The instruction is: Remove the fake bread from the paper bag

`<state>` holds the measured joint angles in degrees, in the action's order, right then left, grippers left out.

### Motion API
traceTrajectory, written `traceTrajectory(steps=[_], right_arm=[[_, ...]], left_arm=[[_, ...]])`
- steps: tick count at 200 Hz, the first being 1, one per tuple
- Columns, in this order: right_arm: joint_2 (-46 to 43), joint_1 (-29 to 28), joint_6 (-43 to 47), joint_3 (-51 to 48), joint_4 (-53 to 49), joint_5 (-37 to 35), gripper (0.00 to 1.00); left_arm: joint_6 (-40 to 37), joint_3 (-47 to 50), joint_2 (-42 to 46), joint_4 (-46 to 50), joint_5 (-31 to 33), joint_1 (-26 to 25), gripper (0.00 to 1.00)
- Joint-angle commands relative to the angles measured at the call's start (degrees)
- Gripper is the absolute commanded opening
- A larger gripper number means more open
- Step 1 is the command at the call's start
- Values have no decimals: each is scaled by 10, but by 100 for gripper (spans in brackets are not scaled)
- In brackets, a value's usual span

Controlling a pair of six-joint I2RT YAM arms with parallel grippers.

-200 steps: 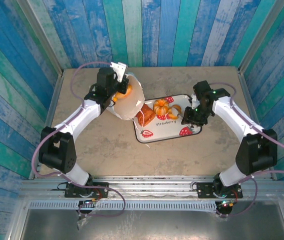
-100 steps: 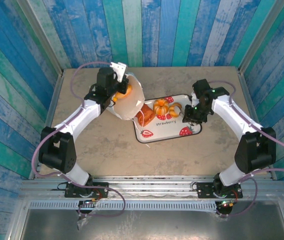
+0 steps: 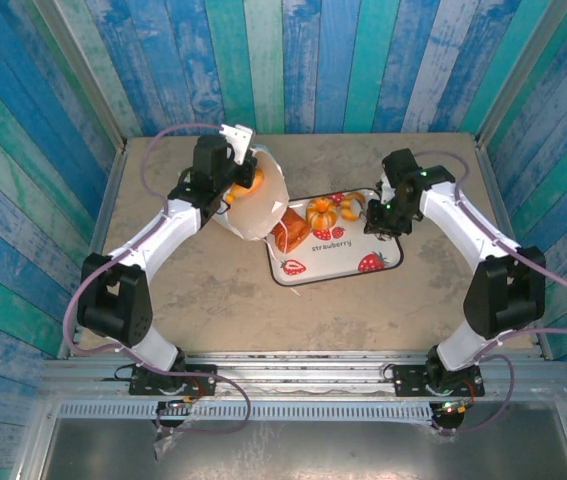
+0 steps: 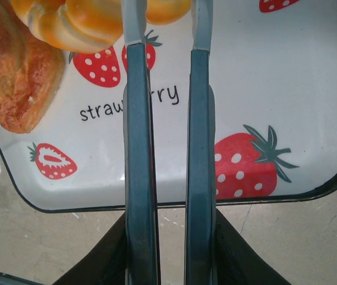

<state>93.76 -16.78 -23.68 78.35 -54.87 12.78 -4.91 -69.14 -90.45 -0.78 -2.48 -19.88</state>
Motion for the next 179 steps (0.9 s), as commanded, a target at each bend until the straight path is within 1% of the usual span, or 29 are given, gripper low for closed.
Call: traceTrajectory(steps=[1,17,64,103,152,179], right_arm=[[14,1,5,18,3,1,29],[19,1,5,16,4,7,30],[17,1,2,14,4,14,45],[-1,2,0,17,-2,13,46],[-59,1,-9,12,-25,-3,46],[-89,-2,-15,17,-26,26,46]], left_arm=[[-1,-3,43,5,-6,0,0],[0,-3,42,4,-6,0,0],[-1,-4,38,4,-8,0,0],[-4,-4,41,6,-8,0,0],[-14,-8,47,10,-5,0,0],[-17,-14,48,14,-3,0,0]])
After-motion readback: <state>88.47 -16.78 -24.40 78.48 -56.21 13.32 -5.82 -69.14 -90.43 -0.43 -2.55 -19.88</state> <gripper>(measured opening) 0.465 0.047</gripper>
